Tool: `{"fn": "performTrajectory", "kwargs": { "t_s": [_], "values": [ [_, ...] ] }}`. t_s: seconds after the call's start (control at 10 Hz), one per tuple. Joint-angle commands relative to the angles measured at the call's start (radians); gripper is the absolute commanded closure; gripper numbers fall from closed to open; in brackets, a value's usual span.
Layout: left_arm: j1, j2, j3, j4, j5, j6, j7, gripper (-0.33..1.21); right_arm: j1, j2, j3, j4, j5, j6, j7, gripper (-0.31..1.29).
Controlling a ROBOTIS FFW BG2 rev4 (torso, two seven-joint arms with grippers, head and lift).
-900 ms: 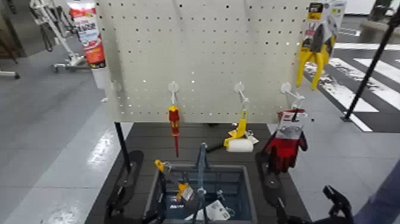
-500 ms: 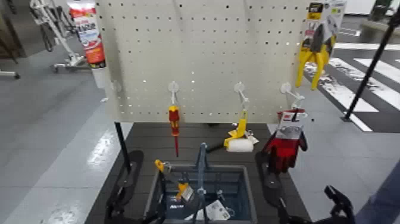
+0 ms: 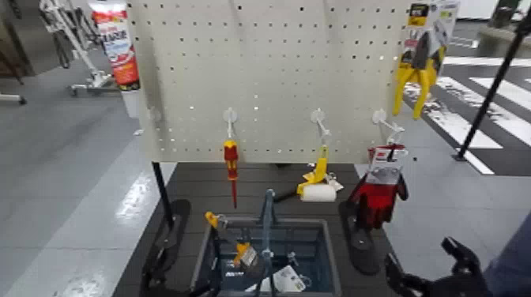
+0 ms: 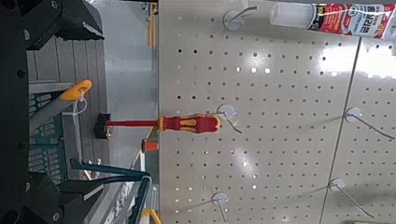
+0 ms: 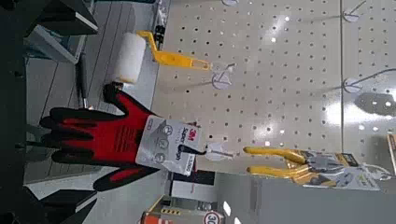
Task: Put the red colored gloves into the crate.
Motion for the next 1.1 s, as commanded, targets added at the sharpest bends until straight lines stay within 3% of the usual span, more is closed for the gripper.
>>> {"fn": "performTrajectory", "kwargs": {
  "t_s": [0.1,0.3,0.6,1.1],
  "values": [
    [-0.002,-0.097,-0.001,0.002,0.002,0.0,-0.002,0.17,-0.094,-0.012,-0.071,0.014,-0.08,0.143,0.055,0.09],
    [-0.006,-0.098,-0.003,0.006,0.005,0.002,-0.008,0.17,-0.188,-0.032,-0.131,0.045,-0.12,0.258,0.138,0.08],
    [-0.011,-0.098,-0.003,0.008,0.008,0.005,-0.014,0.17,-0.324,-0.058,-0.167,0.141,-0.154,0.33,0.267,0.09],
    [-0.023,-0.097,-0.009,0.012,0.011,0.011,-0.026,0.17,-0.528,-0.121,-0.126,0.387,-0.208,0.301,0.426,0.05]
  ]
}}
